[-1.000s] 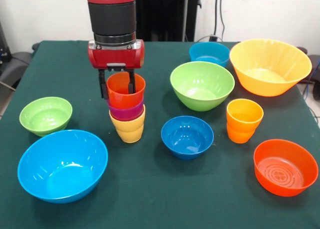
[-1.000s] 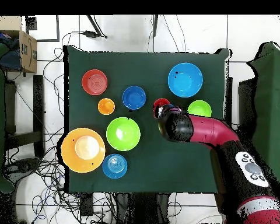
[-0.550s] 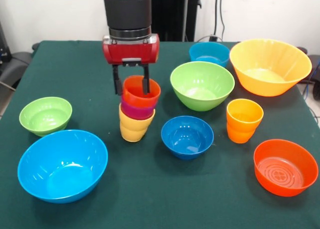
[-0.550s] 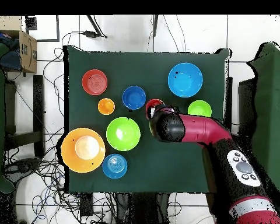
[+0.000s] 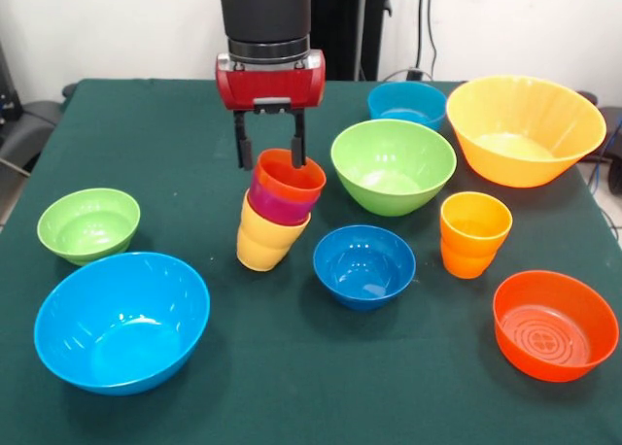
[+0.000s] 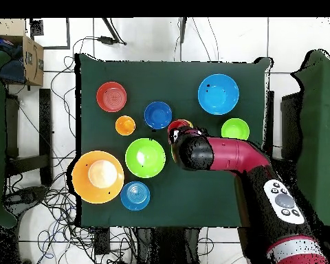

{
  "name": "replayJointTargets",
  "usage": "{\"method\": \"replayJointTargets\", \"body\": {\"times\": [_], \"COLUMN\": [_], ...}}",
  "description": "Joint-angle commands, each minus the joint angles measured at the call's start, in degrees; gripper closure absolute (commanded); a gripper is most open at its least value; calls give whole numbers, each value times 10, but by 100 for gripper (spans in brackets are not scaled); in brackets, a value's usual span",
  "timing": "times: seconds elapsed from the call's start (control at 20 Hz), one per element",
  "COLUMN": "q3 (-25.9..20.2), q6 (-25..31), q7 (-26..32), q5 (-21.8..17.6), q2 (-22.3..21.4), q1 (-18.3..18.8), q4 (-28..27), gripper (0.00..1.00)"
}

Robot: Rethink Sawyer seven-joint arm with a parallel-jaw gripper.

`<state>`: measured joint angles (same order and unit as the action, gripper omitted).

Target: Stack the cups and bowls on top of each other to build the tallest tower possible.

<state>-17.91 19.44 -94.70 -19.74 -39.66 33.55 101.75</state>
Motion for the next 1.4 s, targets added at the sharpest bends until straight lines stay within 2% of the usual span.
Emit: {"method": "replayJointTargets", "body": {"times": [0.05,0.35,0.55,0.7,0.9,1.2,1.4], "q3": [0,2,6,23,30,90,113], "q6": [58,49,28,-13,-25,-86,-111], "q7": [-25,-19,-17,-21,-19,-70,-75], "q5": [-7,-16,-29,-55,-62,-79,-71], "q2": [13,17,25,32,46,87,106], "q1": [-11,-9,-11,-22,-24,-76,-95], "q4": [22,13,1,-25,-35,-56,-61], "gripper": [0,0,0,0,0,0,0]}}
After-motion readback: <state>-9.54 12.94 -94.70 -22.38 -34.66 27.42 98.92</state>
